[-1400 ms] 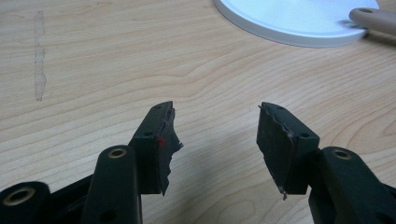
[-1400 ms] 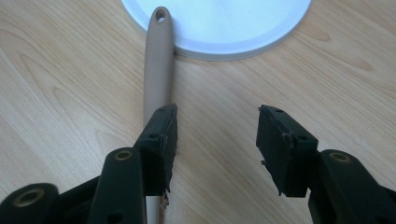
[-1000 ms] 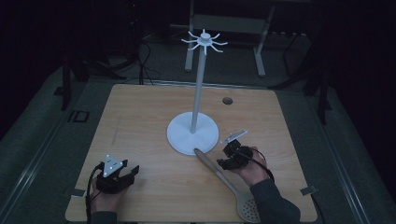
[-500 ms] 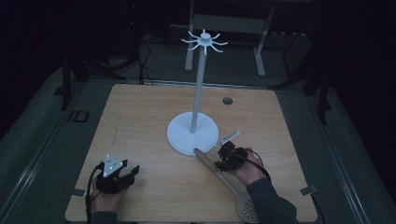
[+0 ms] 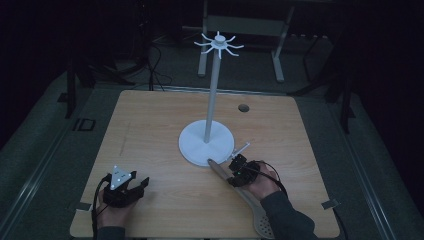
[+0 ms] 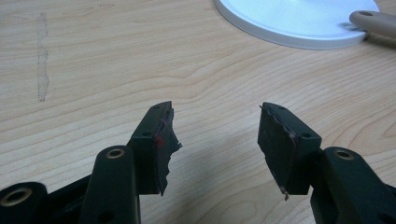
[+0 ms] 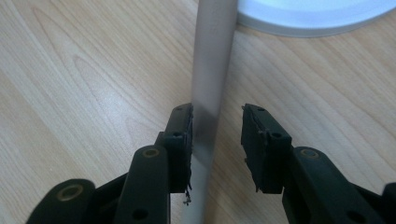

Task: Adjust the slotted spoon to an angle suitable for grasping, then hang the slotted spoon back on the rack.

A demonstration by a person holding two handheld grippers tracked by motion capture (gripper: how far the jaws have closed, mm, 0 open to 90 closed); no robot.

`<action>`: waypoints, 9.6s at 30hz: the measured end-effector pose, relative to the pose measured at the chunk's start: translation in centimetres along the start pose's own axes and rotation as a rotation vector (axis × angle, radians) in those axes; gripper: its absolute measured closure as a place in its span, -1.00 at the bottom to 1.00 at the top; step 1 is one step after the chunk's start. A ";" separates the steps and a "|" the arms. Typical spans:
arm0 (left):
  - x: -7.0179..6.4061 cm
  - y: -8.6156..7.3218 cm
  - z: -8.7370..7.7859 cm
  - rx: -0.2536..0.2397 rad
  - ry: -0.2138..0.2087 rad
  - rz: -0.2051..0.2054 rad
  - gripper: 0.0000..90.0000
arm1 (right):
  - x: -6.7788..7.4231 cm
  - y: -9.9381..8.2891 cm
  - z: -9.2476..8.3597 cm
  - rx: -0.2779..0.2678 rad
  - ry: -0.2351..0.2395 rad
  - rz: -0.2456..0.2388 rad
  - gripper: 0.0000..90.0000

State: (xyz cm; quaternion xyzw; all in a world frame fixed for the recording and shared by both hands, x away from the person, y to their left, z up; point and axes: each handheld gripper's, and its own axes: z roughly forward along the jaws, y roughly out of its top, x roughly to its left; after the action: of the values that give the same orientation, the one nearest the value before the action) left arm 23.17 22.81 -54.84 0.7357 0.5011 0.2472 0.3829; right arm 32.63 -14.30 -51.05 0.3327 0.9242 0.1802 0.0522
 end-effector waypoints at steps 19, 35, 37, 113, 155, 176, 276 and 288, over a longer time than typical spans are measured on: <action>0.0 0.0 0.0 -0.005 0.001 -0.001 0.01 | 0.1 0.5 1.9 0.069 0.028 0.000 0.52; 0.1 0.0 0.0 -0.008 0.001 -0.001 0.01 | 0.4 0.7 2.7 0.084 0.005 -0.011 0.52; 0.1 0.0 0.0 -0.007 0.001 0.001 0.01 | 0.5 0.7 2.7 0.084 -0.003 -0.017 0.54; 0.0 0.0 0.0 -0.017 0.012 0.005 0.01 | -1.7 1.0 -4.6 -0.279 -0.064 0.041 0.63; 0.0 0.0 0.0 -0.013 0.016 0.010 0.01 | -2.4 3.1 -9.7 -0.573 -0.092 0.063 0.63; 0.0 0.0 0.0 -0.018 0.016 0.004 0.01 | -2.5 3.6 -11.2 -0.679 -0.121 0.064 0.63; 0.4 -0.3 -0.4 -0.016 0.026 -0.011 -0.02 | -4.1 9.9 -17.9 -0.829 -0.134 0.083 0.63; 0.4 -0.2 -0.3 -0.017 0.022 -0.010 -0.02 | -4.3 10.5 -18.2 -0.833 -0.131 0.103 0.63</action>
State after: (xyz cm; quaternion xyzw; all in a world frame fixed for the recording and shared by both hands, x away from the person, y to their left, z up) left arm 22.98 23.30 -54.84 0.7273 0.5066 0.2574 0.3848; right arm 38.23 -14.96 -30.43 0.3398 0.7494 0.5189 0.2318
